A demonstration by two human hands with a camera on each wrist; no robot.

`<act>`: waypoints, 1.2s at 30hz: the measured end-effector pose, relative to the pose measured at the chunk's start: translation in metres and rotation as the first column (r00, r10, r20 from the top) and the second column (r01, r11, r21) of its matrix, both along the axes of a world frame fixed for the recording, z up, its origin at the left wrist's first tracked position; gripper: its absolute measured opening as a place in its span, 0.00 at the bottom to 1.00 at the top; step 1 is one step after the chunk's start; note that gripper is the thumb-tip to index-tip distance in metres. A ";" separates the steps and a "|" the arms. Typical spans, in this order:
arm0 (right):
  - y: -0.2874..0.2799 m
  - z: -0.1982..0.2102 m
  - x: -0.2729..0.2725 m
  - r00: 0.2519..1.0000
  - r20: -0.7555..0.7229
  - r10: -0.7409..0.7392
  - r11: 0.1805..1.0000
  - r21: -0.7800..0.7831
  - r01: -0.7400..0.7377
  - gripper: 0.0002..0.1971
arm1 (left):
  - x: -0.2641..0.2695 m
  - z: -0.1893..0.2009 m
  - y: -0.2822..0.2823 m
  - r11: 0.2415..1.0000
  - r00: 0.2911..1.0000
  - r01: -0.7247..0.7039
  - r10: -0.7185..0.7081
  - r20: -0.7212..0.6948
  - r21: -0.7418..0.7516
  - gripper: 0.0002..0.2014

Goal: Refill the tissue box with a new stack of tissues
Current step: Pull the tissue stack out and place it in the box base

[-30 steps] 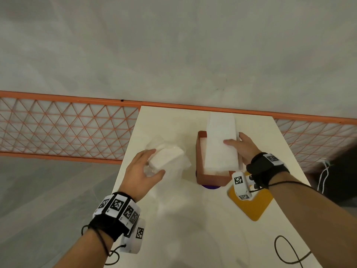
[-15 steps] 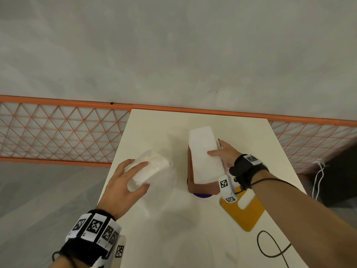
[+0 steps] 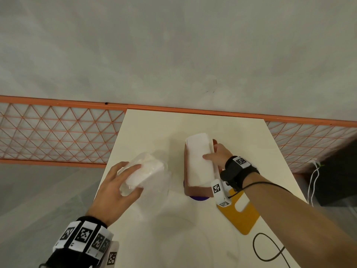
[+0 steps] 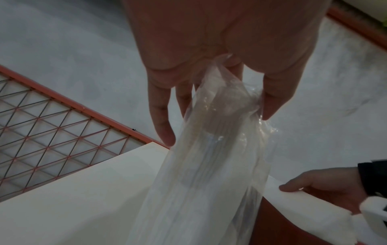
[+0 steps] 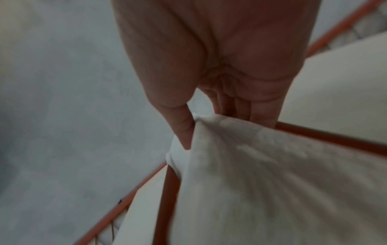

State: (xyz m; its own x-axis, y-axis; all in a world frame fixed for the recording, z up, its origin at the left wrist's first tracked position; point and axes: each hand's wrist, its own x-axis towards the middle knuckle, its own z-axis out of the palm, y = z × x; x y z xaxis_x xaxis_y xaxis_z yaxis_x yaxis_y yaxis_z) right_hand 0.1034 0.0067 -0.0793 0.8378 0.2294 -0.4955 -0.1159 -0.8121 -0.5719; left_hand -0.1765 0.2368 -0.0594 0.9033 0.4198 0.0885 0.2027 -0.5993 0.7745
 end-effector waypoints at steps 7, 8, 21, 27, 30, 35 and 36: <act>0.004 -0.001 -0.011 0.934 0.275 0.230 0.914 -0.391 -0.110 0.36 | -0.001 0.001 0.002 1.000 1.000 -0.011 0.011 -0.022 0.009 0.27; 0.005 0.000 -0.013 0.918 0.306 0.251 0.898 -0.429 -0.103 0.34 | -0.001 0.001 0.002 1.000 1.000 -0.011 0.012 -0.022 0.010 0.28; 0.011 -0.001 -0.013 0.754 0.209 0.623 0.710 -0.555 -0.433 0.37 | -0.003 0.003 0.001 1.000 0.999 0.009 -0.008 -0.046 0.015 0.29; 0.032 -0.007 0.000 0.744 0.128 0.656 0.687 -0.509 -0.518 0.40 | -0.004 0.004 0.002 1.000 0.998 0.021 -0.022 -0.063 -0.005 0.30; 0.032 -0.009 0.003 0.759 0.111 0.641 0.700 -0.490 -0.519 0.42 | -0.005 0.007 0.001 1.000 0.997 0.014 -0.014 -0.077 -0.004 0.31; 0.033 -0.010 0.003 0.817 0.267 0.511 0.839 -0.360 -0.407 0.39 | -0.006 0.009 0.001 1.000 0.999 0.006 -0.007 -0.051 -0.016 0.31; 0.033 -0.010 0.003 0.819 0.243 0.519 0.826 -0.389 -0.408 0.38 | -0.006 0.009 0.001 1.000 0.999 0.004 -0.005 -0.046 -0.020 0.31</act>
State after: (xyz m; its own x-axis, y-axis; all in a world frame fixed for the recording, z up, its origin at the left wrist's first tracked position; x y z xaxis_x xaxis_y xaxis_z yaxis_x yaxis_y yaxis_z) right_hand 0.1067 0.0399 -0.0894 0.7925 0.5156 -0.3256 0.4666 -0.8565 -0.2206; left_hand -0.1820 0.2378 -0.0505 0.9081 0.4171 0.0382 0.2360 -0.5849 0.7760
